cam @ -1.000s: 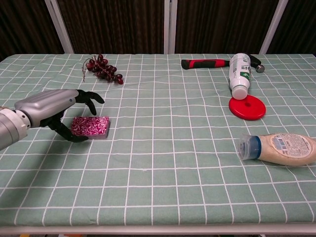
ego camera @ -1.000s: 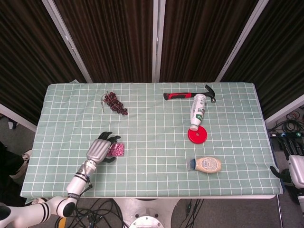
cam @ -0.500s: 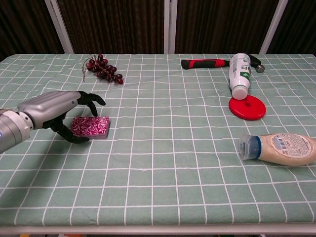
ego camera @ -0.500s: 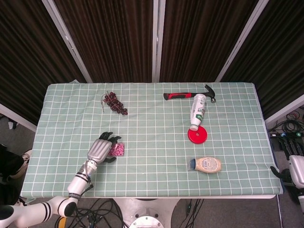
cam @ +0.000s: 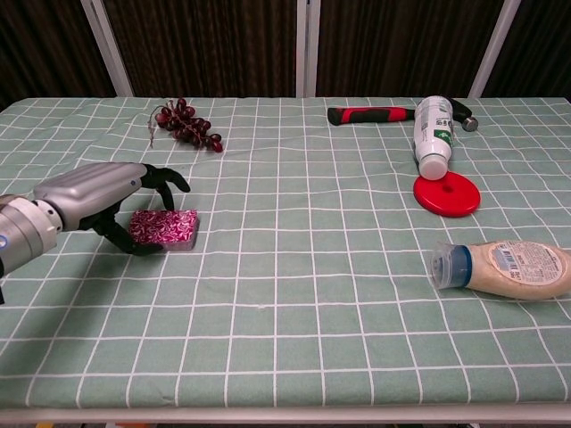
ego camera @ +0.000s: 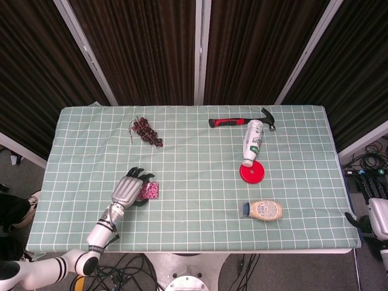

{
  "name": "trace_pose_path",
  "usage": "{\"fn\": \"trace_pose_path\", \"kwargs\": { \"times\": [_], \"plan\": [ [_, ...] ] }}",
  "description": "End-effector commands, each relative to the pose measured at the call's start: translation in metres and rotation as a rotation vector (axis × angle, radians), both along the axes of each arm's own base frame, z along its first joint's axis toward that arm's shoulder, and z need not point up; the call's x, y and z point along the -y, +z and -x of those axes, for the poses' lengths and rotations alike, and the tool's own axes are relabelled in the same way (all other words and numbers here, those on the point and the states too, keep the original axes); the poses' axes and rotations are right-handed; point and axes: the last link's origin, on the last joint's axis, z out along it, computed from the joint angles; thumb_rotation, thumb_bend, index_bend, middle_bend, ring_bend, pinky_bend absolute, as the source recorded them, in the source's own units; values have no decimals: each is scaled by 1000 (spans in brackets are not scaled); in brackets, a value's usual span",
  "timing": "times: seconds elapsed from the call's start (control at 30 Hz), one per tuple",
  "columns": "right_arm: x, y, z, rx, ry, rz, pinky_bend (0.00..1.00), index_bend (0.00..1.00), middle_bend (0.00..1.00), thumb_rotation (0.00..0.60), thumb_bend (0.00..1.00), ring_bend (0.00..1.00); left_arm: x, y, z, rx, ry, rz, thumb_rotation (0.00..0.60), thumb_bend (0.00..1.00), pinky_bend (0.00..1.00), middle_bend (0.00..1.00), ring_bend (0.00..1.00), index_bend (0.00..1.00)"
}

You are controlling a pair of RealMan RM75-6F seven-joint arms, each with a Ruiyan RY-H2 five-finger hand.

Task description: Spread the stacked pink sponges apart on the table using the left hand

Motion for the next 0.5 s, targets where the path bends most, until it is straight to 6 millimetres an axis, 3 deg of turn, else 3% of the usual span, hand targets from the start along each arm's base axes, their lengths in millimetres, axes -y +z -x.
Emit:
{"fn": "trace_pose_path", "kwargs": {
  "times": [0.03, 0.5],
  "plan": [
    [0, 0, 0, 0, 0, -1, 0, 0, 0, 600, 155, 0, -1, 0, -1, 6, 1, -3, 600, 239, 94, 337, 108, 218],
    [1, -1, 0, -1, -6, -4, 0, 0, 0, 600, 156, 0, 0, 0, -1, 11, -6, -18, 600, 250, 94, 383, 123, 247]
  ]
}}
